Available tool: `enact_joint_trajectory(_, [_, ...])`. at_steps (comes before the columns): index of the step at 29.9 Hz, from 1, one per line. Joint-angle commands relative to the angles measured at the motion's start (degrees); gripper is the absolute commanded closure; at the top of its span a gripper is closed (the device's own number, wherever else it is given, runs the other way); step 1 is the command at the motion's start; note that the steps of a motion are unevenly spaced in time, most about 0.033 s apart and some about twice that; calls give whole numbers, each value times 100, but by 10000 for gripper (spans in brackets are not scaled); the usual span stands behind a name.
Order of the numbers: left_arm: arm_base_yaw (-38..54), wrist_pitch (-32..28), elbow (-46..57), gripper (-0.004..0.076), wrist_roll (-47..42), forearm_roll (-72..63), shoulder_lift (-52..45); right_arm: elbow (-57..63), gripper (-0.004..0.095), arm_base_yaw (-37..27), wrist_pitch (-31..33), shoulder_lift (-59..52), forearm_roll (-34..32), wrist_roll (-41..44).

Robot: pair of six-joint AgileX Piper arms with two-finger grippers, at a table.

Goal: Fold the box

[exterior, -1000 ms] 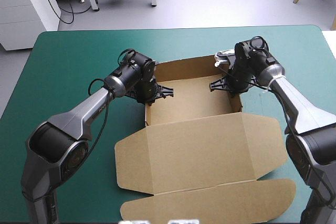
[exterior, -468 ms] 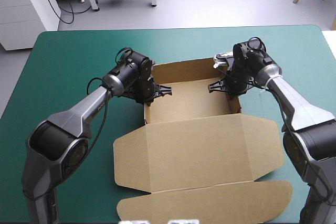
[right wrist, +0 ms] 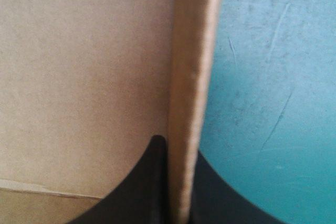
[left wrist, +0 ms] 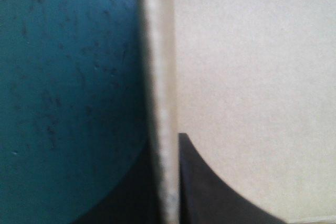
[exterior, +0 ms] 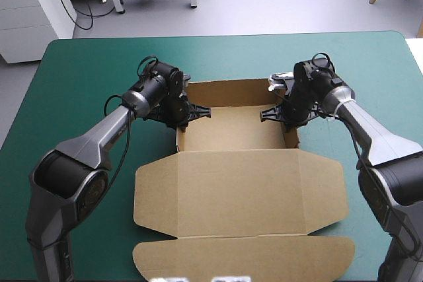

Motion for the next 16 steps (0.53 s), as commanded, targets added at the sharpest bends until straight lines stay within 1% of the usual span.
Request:
enact_joint_trajectory(1, [7, -256, -155, 734, 128, 49, -297, -78, 921, 24, -286, -229, 362, -70])
enact_joint_trajectory(3, [7, -270, -155, 732, 328, 49, -297, -78, 918, 24, -331, -229, 339, -70])
enact_joint_trajectory(5, [7, -270, -155, 721, 484, 37, -297, -78, 889, 24, -338, -229, 339, -70])
enact_joint_trajectory(7, [7, -270, -155, 678, 573, 0, -297, -78, 805, 24, -338, -229, 339, -70])
enact_joint_trajectory(9, [7, -270, -155, 591, 698, 0, -297, -78, 664, 24, -338, -229, 351, -70])
enact_joint_trajectory(11, [7, -244, -155, 472, 759, 0, -297, -78, 501, 24, -357, -229, 338, -70])
enact_joint_trajectory(13, [7, -236, -155, 348, 759, -37, -297, -78, 312, 24, -412, -229, 339, -70])
enact_joint_trajectory(15, [7, -236, -155, 223, 745, -61, -297, -78, 172, 24, -466, -229, 339, -98])
enact_joint_trajectory(16, [7, -236, -155, 187, 745, -61, -297, -78, 117, 24, -480, -229, 339, -98])
